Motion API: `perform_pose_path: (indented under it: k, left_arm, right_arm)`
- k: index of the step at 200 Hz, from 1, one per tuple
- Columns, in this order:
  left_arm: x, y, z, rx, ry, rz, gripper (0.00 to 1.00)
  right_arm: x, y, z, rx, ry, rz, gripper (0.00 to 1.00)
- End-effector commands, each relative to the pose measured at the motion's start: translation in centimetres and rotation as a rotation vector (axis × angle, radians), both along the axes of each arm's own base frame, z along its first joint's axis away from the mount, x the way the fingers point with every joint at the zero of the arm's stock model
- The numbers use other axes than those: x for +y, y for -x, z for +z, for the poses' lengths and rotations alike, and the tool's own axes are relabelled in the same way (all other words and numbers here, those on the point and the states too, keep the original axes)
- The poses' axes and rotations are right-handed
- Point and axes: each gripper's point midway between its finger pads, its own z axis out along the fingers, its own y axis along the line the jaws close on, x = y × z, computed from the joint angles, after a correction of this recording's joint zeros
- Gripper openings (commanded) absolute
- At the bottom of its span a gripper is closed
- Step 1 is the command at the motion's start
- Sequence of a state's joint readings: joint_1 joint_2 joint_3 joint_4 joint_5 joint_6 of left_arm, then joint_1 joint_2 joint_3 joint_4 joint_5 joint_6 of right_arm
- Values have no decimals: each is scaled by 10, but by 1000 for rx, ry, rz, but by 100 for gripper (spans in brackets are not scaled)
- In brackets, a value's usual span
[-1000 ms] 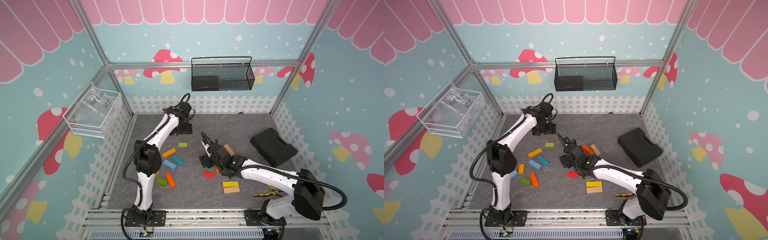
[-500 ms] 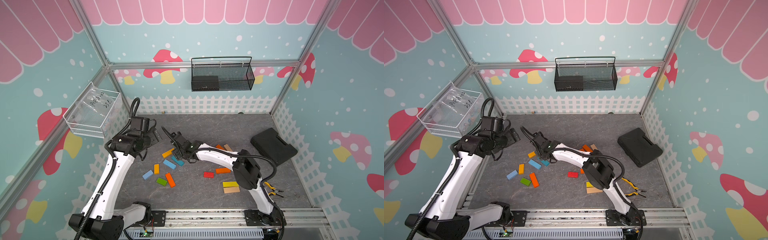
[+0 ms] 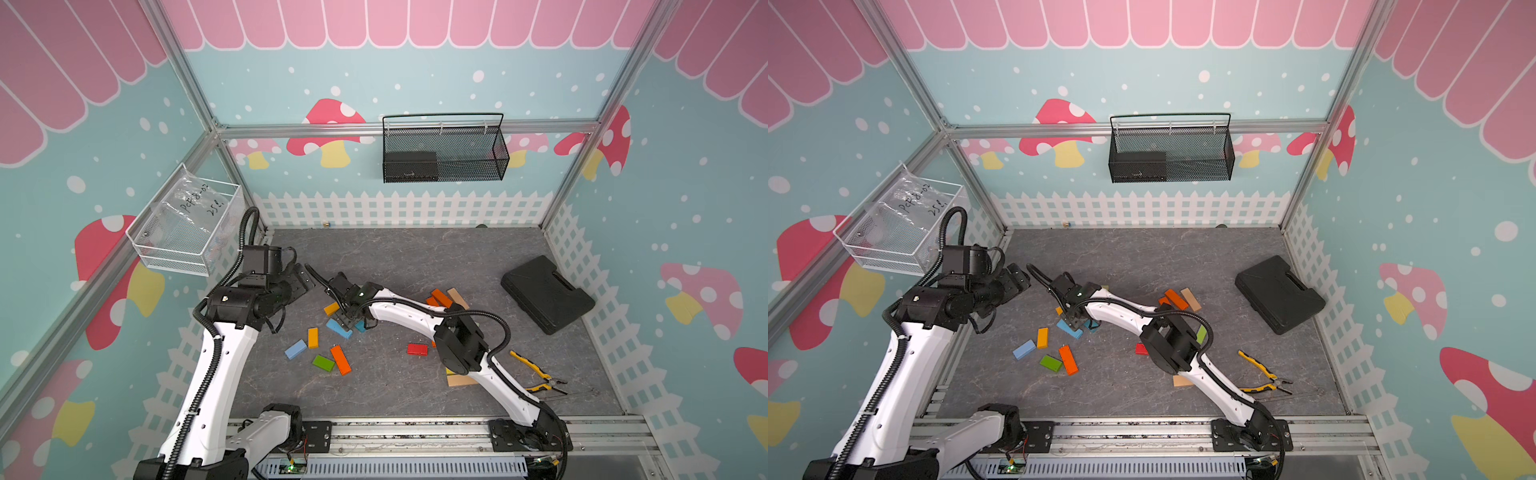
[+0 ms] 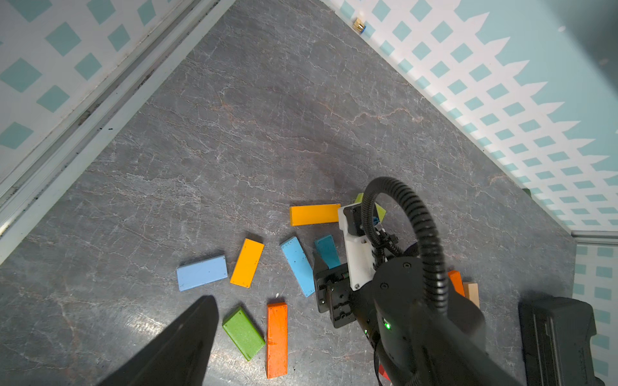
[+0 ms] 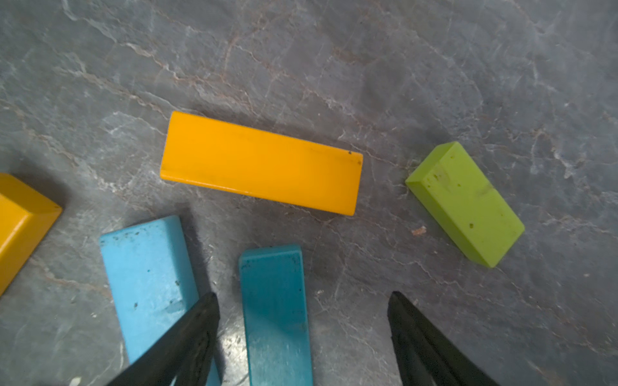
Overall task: Assemble a giraffe with building blocks
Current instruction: Pick up the building block from the center of the board.
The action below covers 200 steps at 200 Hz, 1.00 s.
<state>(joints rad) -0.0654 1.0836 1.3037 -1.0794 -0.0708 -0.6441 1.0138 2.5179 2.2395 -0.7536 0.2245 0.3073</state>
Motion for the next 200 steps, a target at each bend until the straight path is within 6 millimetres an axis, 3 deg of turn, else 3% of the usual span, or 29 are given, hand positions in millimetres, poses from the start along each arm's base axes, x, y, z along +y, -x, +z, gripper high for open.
perform_pose_path:
  k: [1,66,124,142,161,179,200]
  left_arm:
    - [0,1,1,-15,8,-7,92]
    - [1,3,2,-20,5,-4,92]
    - [0,3,2,-20,5,-16,92]
    - [0,3,3,-22,1,-16,92]
    - [0,2,4,-24,-2,-20,92]
    - [1,2,5,-26,-6,-20,92]
    - [0,1,4,-23,-4,-22,92]
  right_arm:
    - [-6,6,-17,44,46,5,77]
    - [-13,10,-38,87,72,-33,55]
    - [-22,16,-36,118,83,-81,28]
    - [-24,16,-19,107,59,-114,22]
    - [-30,13,13,79,19,-182,19]
    - [-43,7,48,63,-45,-290,13]
    - [-63,2,67,98,-122,-430,9]
